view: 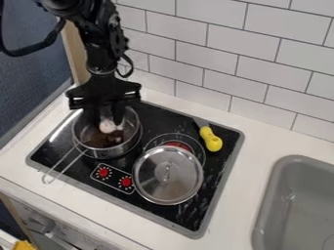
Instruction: Move the brown toy to the lower right burner
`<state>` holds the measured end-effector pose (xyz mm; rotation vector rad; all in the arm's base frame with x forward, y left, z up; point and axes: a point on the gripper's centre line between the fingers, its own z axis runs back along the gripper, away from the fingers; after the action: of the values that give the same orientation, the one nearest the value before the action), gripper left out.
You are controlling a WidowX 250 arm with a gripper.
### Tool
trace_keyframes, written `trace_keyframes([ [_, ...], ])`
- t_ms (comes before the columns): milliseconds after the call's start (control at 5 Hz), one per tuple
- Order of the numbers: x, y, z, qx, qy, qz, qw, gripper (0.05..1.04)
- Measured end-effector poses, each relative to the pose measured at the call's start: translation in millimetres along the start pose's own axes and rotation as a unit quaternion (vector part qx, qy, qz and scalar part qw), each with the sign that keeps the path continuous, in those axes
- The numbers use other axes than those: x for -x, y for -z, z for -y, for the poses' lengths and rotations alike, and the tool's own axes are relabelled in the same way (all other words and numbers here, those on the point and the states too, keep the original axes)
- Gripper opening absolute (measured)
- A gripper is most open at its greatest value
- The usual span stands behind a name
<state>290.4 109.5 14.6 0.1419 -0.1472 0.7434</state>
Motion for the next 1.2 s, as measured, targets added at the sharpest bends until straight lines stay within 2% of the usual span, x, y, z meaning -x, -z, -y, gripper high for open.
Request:
trace_keyframes([
  [200,0,0,0,0.001,0.002,0.002,1.0000,0.187],
  [400,2,0,2,0.007,0.004,-0.004,1.0000,0.107],
  [600,2,0,3,0.011,-0.002,-0.006,0.9999,0.087],
  [800,6,-2,2,0.022,-0.008,-0.027,0.9994,0.087],
  [1000,-1,-17,2,0.040,-0.026,-0.029,0.9984,0.087],
  [1200,-3,-36,0,0.047,-0.040,-0.022,0.9979,0.087],
])
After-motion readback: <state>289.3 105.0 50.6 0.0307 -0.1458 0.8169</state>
